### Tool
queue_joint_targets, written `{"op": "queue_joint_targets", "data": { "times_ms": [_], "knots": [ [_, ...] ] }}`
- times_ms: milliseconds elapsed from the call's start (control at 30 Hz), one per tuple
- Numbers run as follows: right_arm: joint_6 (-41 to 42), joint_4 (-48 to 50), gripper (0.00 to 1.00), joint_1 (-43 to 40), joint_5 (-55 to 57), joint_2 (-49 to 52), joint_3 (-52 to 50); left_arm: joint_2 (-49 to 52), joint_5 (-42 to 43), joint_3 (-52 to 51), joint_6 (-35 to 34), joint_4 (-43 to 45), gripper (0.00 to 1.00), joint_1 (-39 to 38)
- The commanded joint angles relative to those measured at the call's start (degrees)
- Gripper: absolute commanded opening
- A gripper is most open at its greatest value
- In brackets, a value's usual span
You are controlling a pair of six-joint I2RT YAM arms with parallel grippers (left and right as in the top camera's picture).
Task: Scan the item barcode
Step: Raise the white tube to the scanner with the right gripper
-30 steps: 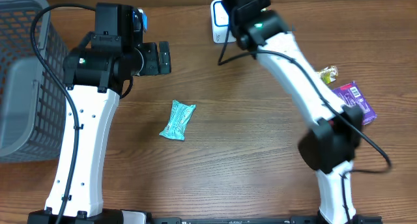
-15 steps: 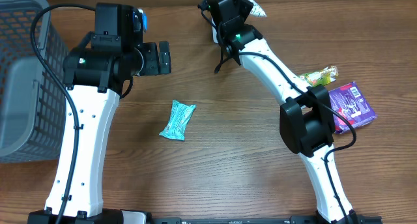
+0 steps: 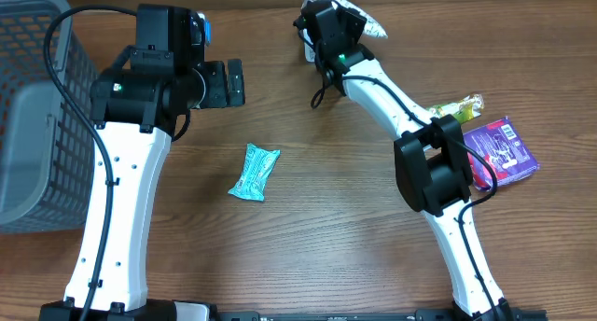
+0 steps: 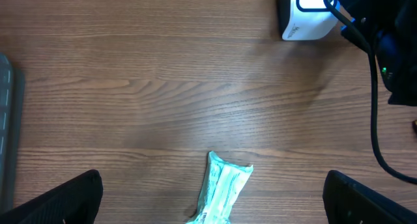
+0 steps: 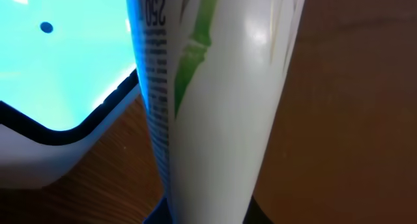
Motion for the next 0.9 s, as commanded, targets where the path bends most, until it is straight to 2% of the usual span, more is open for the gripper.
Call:
{"op": "queue_joint_targets", "data": {
  "times_ms": [0, 600, 733, 867],
  "knots": [
    [3.39, 1.11, 0.04, -0.20, 2.54, -0.63, 0.72, 0.61, -0.37, -0.22, 1.27, 0.07, 1.00, -0.07],
    [3.98, 1.01, 0.04, 2.23, 3.78, -2.23, 0.72, 0.61, -0.35, -0.22, 1.27, 0.07, 1.00, -0.07],
    [14.38, -1.40, 0.04, 3.21, 3.80, -7.08, 0.72, 0.61, -0.35, -0.22, 1.27, 0.04, 1.00, -0.07],
    [32.37, -12.02, 0.04, 3.19, 0.44, -14.93, 0.72, 0.61, -0.35, -0.22, 1.27, 0.07, 1.00, -0.07]
  ]
}}
